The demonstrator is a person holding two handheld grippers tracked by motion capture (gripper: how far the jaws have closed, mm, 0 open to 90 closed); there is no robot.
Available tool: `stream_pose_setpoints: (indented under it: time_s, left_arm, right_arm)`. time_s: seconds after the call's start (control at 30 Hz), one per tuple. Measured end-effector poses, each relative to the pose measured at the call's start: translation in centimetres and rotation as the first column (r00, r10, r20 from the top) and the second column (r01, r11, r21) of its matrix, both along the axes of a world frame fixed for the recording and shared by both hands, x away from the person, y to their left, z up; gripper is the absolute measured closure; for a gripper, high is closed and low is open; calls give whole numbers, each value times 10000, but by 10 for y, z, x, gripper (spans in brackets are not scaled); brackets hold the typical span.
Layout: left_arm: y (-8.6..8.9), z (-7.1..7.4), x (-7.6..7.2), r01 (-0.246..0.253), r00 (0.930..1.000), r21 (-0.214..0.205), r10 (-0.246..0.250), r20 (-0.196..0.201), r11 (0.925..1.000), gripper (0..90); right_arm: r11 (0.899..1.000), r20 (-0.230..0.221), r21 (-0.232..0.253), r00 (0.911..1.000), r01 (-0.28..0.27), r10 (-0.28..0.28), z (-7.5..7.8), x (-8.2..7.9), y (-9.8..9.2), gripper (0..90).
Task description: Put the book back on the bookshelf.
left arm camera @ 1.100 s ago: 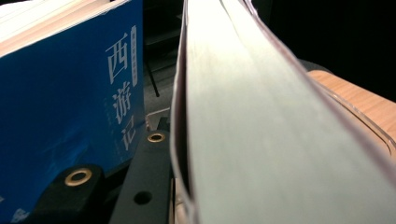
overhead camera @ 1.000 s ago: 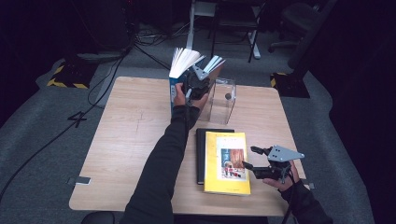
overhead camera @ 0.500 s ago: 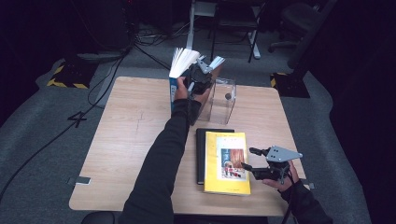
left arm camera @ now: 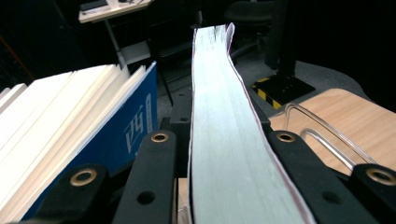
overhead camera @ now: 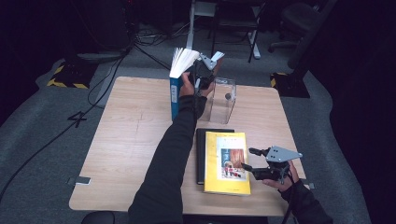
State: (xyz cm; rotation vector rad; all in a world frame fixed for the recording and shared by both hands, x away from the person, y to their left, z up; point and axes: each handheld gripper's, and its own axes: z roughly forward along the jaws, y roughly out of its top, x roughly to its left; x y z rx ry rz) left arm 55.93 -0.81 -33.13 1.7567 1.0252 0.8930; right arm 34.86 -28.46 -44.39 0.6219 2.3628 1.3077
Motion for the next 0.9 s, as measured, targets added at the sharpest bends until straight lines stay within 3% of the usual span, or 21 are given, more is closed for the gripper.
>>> stream_pose_setpoints:
  time_s: [0.23,0.47,0.67,0.9]
  left_arm:
    - [1,-9,-8,-80,9999,-22,81,112,10000,720]
    - [18,-8,-14,-27,9998,63,28,-184,10000,693]
    - [29,-1,-22,-85,9999,205,88,-144,9998,582]
    - [42,4,-37,445,9990,167,-444,-61,9989,538]
  right_arm:
    - [10000,35,37,10000,3,-3,1,-1,-1,338]
    - [10000,-23,-40,10000,40,-40,0,-1,-1,337]
    - [9999,-238,-124,9997,-46,43,-1,-1,1,330]
    - [9996,-446,-262,9990,-99,87,-2,-1,0,300]
